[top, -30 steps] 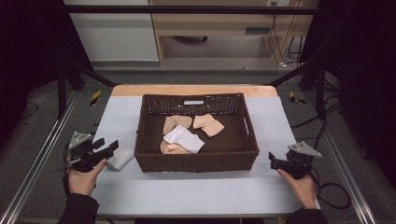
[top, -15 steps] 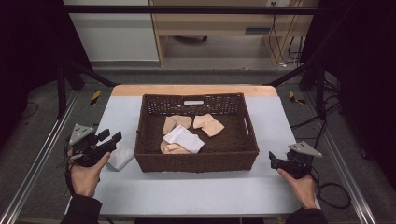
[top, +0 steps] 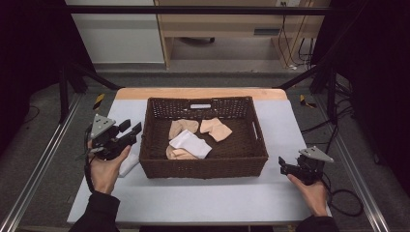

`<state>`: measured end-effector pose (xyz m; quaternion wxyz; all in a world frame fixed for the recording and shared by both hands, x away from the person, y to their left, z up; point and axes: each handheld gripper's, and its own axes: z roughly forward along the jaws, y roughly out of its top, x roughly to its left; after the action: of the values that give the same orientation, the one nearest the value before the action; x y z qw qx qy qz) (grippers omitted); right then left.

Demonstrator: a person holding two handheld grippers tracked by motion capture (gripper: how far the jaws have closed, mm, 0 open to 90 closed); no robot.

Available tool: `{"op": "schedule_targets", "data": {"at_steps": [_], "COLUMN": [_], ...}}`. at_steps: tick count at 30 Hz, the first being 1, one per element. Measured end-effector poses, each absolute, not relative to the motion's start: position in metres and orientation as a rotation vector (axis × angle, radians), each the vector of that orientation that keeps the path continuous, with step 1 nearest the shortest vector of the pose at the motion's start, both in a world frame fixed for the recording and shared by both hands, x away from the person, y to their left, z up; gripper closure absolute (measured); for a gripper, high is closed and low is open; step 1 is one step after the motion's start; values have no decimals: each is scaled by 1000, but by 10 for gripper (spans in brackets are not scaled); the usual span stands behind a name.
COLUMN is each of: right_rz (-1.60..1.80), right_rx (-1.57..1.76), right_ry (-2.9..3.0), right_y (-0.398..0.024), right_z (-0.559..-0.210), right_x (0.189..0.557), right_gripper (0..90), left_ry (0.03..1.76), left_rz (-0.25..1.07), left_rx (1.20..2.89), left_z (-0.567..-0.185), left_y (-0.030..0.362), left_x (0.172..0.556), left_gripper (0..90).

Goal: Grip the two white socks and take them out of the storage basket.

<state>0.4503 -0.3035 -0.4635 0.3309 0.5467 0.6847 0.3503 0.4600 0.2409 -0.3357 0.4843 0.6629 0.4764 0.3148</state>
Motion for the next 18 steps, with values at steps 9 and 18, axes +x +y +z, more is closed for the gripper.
{"op": "schedule_targets", "data": {"at_steps": [9, 18], "right_rz": [916, 914], "right_rx": [1430, 1428], "right_ry": [1790, 1792], "right_y": [-304, -304], "right_z": [-463, -464], "right_x": [450, 451], "right_gripper": [64, 64], "left_ry": [1087, 1073], "left_rz": [786, 771], "left_rx": [1642, 1674], "left_z": [-327, -325], "left_y": [211, 185], "left_x": [473, 488], "left_gripper": [541, 534]}}
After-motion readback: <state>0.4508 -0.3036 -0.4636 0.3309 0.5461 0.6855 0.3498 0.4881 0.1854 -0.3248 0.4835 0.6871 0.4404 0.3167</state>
